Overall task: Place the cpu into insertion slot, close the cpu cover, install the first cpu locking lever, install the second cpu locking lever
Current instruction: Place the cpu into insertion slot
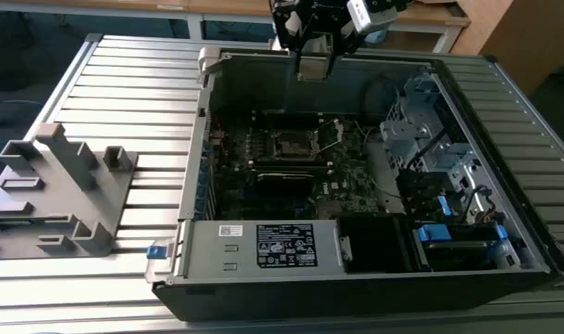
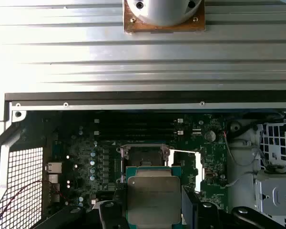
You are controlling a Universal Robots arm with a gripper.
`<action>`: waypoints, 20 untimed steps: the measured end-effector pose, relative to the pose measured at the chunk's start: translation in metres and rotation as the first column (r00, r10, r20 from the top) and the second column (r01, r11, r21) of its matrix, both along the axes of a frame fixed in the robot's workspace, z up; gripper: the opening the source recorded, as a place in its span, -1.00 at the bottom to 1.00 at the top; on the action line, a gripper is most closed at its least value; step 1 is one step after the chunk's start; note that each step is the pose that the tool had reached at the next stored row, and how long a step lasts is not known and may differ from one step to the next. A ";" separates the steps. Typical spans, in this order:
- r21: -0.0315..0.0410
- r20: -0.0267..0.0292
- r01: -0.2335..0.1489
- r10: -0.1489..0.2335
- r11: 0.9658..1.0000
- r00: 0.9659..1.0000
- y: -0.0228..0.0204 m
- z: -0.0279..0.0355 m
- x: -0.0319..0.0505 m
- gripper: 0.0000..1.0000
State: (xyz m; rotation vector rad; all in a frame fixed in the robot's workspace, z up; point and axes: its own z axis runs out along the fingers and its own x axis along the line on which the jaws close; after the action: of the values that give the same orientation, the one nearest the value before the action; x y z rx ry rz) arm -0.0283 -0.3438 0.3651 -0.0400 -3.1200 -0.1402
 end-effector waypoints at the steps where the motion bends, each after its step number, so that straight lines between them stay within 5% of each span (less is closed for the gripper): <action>1: 0.000 0.000 0.000 0.000 1.000 1.000 0.0000 0.0000 0.0000 0.08; 20: -0.001 0.000 0.000 0.000 1.000 1.000 0.0000 -0.0018 0.0000 0.08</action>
State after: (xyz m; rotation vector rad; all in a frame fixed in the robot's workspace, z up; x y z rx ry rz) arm -0.0283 -0.3438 0.3633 -0.0400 -3.1200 -0.1393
